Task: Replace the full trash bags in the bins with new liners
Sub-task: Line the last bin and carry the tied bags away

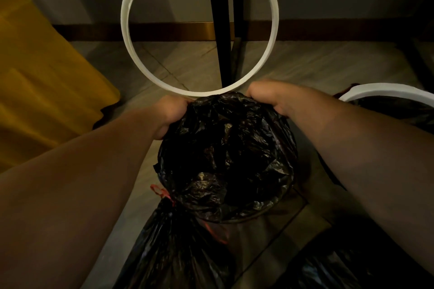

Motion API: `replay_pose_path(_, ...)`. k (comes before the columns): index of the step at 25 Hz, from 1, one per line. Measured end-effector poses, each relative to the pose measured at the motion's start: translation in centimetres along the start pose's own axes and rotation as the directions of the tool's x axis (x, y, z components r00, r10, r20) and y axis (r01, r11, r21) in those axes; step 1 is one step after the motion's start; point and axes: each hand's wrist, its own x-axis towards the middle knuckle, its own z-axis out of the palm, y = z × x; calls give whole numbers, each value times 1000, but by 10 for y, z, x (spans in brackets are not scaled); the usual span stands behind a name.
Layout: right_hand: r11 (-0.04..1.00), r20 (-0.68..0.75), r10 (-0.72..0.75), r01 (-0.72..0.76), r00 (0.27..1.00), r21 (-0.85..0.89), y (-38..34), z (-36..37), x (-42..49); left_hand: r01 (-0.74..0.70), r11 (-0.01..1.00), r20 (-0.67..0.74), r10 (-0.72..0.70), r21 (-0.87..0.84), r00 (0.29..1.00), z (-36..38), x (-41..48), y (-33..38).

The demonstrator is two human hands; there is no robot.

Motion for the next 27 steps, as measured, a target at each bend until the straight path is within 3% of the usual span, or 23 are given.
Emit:
replay_pose_path(4, 999, 28, 18, -17, 999, -40, -2, -1, -2, -46, 999, 14, 46, 0, 999, 0, -3, 7)
replay_pose_path(7, 998, -43, -65, 63, 997, -30, 3, -2, 0, -60, 998, 5, 60, -12, 998, -1, 0, 2)
replay_pose_path(15, 956, -53, -283, 286, 958, 65, 11, 3, 4, -89, 993, 14, 90, -74, 996, -2, -2, -19)
replay_pose_path(18, 979, -49, -182, 186, 982, 86, 12, 3, 4, -54, 998, -9, 53, -46, 999, 0, -4, -22)
replay_pose_path(21, 998, -85, -63, 63, 994, -5, 10, 4, 5, 12, 996, -16, -13, -90, 1000, -1, -13, -22)
replay_pose_path(23, 999, -32, -7, 5, 999, -39, 7, 6, 5, 46, 992, 12, -45, -120, 999, -1, -22, -22)
replay_pose_path(27, 997, -35, -13, 10, 999, -76, 7, 4, -4, 28, 984, 17, -25, -176, 1000, -2, -38, -28)
